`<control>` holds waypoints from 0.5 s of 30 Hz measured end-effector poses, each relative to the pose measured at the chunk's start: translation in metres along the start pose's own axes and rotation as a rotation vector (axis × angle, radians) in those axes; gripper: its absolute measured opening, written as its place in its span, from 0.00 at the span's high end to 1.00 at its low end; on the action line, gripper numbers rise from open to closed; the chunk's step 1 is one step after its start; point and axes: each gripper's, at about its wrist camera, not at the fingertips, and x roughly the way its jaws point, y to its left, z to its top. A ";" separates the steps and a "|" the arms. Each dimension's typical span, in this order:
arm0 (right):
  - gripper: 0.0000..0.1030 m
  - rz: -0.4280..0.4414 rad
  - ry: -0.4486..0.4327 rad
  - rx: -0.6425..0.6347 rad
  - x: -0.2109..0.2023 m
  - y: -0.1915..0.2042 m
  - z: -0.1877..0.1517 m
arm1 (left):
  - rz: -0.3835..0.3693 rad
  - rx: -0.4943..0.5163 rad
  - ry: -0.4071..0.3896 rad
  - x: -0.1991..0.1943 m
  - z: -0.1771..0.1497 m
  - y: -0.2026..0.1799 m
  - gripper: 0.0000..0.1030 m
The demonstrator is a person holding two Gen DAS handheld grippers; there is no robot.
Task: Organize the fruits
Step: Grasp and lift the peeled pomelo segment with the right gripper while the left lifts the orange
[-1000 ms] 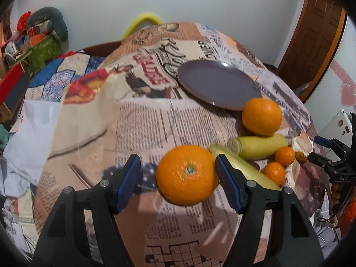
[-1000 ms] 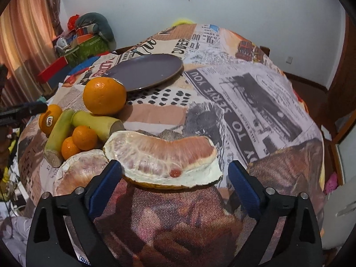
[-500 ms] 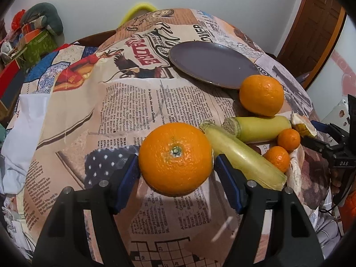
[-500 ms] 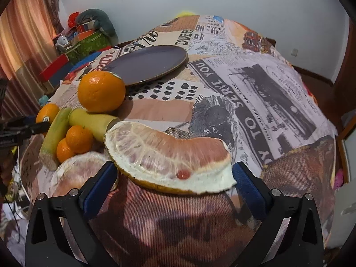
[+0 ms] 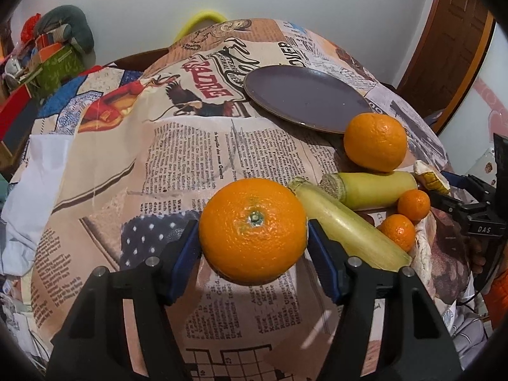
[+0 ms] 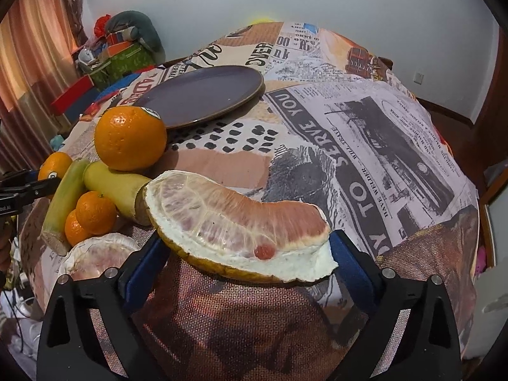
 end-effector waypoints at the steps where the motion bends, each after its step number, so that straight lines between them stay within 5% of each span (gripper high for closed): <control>1: 0.06 -0.004 -0.002 -0.005 -0.001 0.001 0.000 | 0.001 -0.001 -0.002 -0.001 0.000 0.000 0.36; 15: 0.07 -0.016 -0.101 -0.007 -0.033 0.006 0.025 | -0.006 -0.036 -0.122 -0.037 0.028 0.001 0.36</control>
